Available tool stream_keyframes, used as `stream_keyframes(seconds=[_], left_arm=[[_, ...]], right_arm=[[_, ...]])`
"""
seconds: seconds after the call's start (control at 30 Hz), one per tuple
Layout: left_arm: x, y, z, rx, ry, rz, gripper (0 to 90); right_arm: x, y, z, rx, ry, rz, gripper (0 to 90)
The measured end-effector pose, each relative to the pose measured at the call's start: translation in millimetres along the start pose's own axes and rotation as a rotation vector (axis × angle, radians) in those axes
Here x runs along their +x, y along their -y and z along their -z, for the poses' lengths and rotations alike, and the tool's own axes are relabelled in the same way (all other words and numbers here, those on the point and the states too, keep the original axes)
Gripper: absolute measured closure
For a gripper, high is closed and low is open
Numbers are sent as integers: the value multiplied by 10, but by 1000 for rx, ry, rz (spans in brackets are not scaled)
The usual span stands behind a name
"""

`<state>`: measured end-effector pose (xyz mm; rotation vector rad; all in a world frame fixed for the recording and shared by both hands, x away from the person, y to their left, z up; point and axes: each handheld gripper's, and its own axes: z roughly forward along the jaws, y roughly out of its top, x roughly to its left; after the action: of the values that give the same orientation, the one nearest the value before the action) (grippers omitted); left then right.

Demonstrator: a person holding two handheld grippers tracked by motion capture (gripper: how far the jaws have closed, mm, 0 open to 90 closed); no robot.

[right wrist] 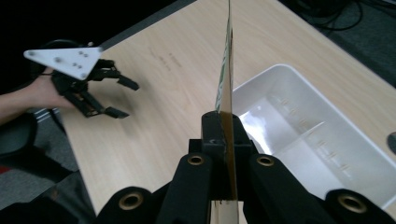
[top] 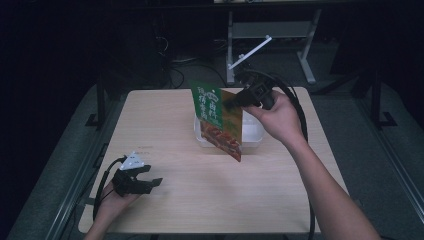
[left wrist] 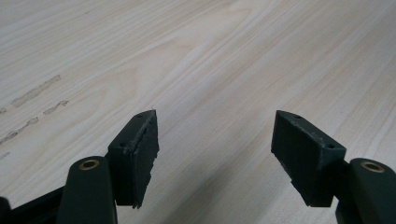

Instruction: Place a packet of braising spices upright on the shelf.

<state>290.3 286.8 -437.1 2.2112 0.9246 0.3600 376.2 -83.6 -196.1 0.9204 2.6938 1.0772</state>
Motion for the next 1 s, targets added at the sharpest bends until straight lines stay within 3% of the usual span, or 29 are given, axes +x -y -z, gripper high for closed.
stream_keyframes(seconds=[0.53,1.0], left_arm=[[16,2,21,-14,-2,6,307],[26,8,29,-20,-3,15,304]], right_arm=[[-233,-254,-236,-15,90,-52,900],[-381,-363,-441,-29,159,-86,900]])
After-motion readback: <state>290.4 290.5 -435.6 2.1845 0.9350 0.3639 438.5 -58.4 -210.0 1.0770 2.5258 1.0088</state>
